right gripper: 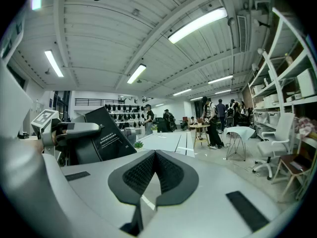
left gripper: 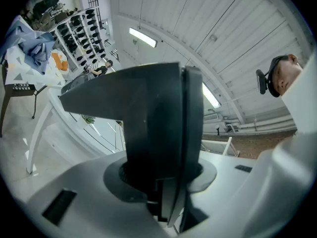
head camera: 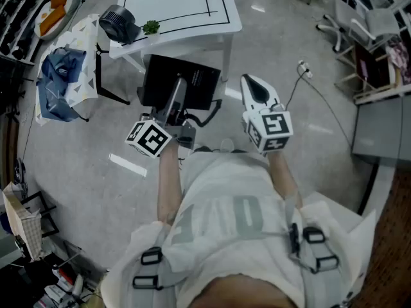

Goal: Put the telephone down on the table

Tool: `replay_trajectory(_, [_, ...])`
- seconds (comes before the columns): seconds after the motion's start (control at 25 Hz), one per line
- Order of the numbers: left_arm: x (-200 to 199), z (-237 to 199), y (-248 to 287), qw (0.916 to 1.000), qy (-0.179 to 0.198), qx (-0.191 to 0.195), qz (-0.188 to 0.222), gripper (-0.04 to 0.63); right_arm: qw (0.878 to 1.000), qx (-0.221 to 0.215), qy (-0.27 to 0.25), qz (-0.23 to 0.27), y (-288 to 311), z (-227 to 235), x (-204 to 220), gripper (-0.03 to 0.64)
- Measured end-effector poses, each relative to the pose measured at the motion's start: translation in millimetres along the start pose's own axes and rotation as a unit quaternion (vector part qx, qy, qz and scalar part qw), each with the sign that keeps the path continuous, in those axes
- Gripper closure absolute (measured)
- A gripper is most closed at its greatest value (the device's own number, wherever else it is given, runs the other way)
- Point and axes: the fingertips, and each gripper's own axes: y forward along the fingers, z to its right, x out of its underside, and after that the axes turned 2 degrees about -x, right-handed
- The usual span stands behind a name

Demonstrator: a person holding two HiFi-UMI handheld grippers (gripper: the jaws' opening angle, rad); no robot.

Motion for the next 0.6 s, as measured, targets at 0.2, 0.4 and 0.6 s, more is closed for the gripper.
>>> replay_trajectory(0.2, [-4.9,3.2,4.7,0.9999,-0.007,-0.002,0.009,0.436,1.0,0.003,0.001,0.0,-0.7,7.8,-1.7,0.611])
replay_trajectory(0.4, [-13.5,8.0,10.5,0.9999,-0.008,-0.002,0.013,0.435,1.0,0.003,0.016,-0.005,0.5,14.5,0.0,0.609])
replay_trajectory(0.6, [-12.5,12.1,10.0,0.9992,-0.028,0.001,0.03,0.435,0.999,0.001,0.037,-0.002,-1.7,21.4,5.8,0.609])
